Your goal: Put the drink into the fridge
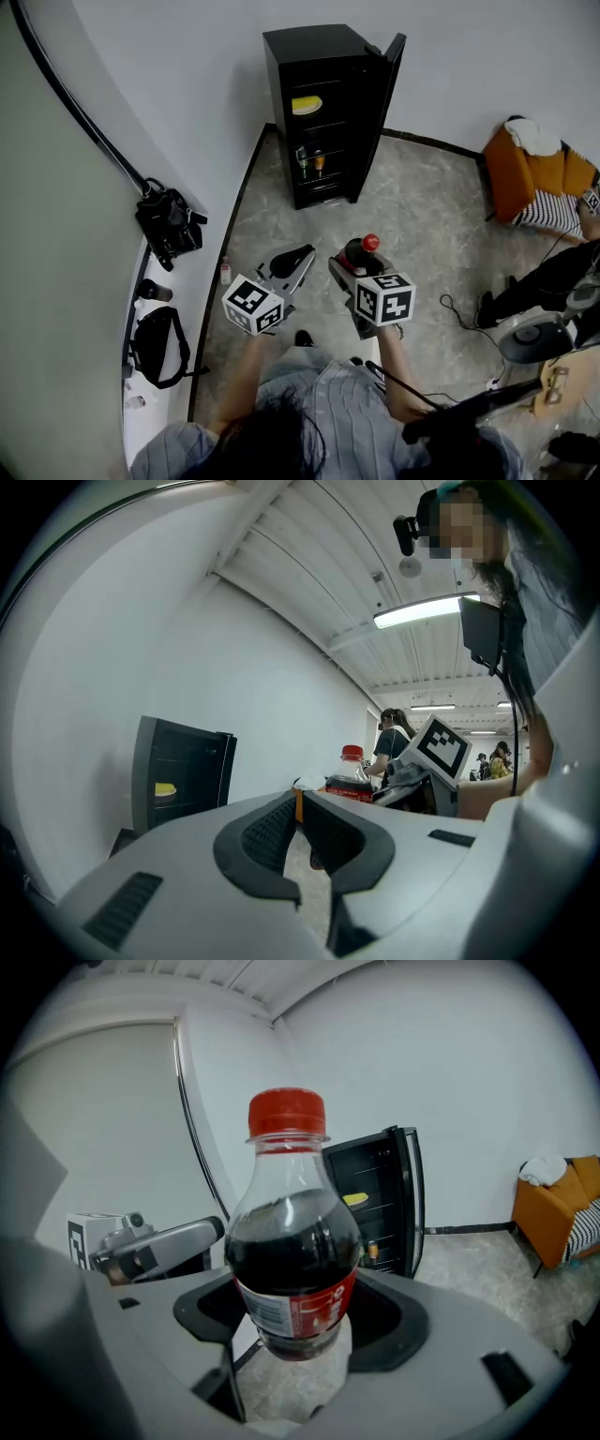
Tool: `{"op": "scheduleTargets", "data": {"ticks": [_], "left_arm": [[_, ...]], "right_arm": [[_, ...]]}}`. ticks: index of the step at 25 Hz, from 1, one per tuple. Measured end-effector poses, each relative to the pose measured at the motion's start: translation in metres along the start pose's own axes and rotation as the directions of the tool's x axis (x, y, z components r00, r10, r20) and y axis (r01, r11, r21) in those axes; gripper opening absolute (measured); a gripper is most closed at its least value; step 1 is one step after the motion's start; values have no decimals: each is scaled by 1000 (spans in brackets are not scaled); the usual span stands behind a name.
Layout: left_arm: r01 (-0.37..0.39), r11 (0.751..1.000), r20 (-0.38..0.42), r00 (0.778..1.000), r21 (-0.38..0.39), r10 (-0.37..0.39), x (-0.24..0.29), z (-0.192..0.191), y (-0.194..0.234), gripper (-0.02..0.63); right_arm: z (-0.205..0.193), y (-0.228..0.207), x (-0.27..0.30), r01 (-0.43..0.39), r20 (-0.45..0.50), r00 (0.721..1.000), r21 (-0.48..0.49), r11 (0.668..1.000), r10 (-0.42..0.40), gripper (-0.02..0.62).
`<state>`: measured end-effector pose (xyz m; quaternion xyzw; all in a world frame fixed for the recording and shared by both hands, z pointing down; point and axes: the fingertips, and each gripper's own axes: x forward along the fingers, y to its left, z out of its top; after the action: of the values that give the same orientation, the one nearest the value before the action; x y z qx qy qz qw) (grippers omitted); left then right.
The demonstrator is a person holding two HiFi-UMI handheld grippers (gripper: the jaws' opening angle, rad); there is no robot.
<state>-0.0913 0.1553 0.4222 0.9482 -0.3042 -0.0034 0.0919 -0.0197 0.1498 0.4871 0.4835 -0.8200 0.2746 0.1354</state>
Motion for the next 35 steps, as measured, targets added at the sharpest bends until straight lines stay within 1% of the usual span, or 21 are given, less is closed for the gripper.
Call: {"op": "scheduleTargets", "data": {"ticks": [7,13,19,23,27,32,35], "left_arm": [[27,1000,-7,1000,-6,-27,-16,-4,19,11],[19,999,13,1000,-34,-18,-31,-7,32,11],[14,998,10,1000,-54,-13,-41,-14,37,11],[-6,997,17,1000,-74,7,-49,-17,46,11],[-29,996,14,999,-89,30,-42,-18,57,11],[-13,997,-8,1000,-73,13,-39,-22,60,11],[-17,998,-23,1000,-67,16,-30,-24,68,11]], "right_arm": [[-4,23,22,5,-15,1000,5,1000,-5,304],[-8,37,33,4,-37,999,-6,1000,-4,303],[-6,45,43,2,-56,998,-15,1000,-3,304],[-10,51,51,-11,-75,997,-17,1000,10,304],[-8,45,63,-31,-91,995,-9,999,30,304],[-7,37,76,-32,-96,995,-4,999,32,304],[-3,28,85,-34,-103,994,-7,999,33,304]]}}
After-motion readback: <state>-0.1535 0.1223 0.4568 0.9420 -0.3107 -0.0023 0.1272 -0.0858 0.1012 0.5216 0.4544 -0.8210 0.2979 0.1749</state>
